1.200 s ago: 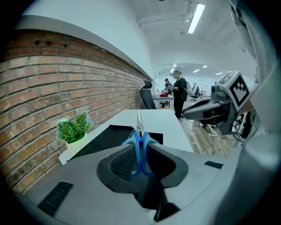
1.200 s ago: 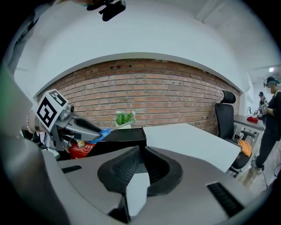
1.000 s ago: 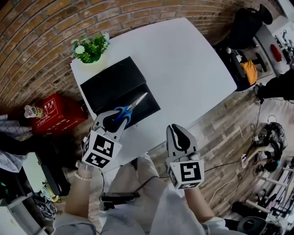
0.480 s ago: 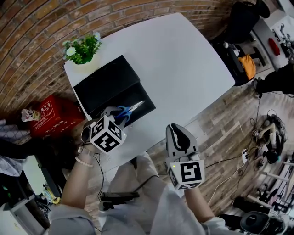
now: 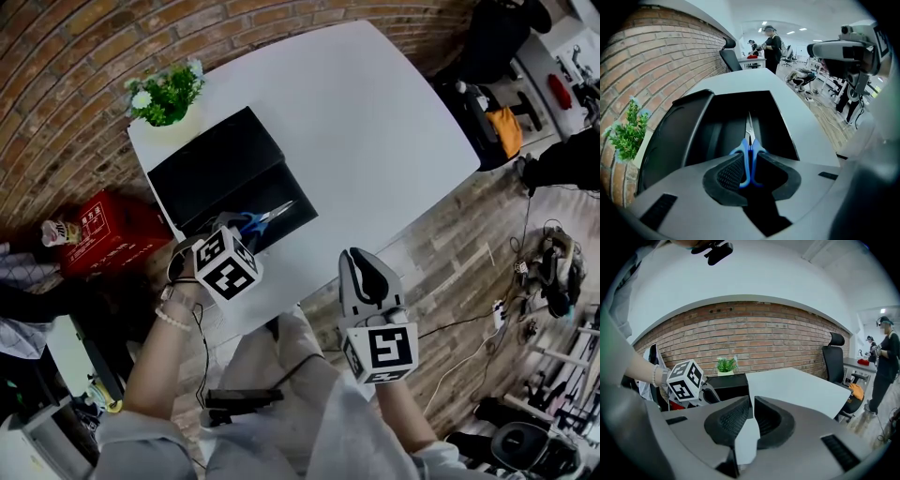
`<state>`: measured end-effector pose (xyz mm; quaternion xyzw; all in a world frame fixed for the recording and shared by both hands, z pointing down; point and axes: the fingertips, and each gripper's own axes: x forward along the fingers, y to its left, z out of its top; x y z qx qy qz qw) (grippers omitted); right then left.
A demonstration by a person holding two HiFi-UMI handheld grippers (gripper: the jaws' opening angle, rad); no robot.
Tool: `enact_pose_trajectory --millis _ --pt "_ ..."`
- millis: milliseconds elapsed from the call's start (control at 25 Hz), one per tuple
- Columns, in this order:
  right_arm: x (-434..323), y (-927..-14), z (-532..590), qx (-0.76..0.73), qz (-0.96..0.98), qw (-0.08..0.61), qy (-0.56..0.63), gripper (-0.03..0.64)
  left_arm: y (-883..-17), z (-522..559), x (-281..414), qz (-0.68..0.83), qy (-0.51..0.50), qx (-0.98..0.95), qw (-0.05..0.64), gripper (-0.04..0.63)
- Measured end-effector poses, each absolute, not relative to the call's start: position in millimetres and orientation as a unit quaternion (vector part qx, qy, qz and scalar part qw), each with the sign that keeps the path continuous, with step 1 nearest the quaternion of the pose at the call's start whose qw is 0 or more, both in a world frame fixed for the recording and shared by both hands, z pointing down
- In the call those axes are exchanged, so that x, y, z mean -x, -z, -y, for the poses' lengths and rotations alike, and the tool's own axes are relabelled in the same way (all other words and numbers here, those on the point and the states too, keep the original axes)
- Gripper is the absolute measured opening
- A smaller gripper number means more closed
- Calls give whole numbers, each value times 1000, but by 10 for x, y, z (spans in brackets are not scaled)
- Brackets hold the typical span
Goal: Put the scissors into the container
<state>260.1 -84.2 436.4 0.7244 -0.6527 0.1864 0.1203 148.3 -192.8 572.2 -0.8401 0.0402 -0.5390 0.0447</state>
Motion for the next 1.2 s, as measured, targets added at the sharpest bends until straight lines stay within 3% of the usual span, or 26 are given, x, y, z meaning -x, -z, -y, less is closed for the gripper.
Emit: enact_pose_trajectory --millis 720,1200 --pt "-2362 -4144 935 -712 673 122 -160 63 -5151 2065 -1411 -126 450 882 54 117" --pt "-1947 -3541 1076 -692 706 100 -109 63 -3962 2130 -1051 -231 312 920 58 25"
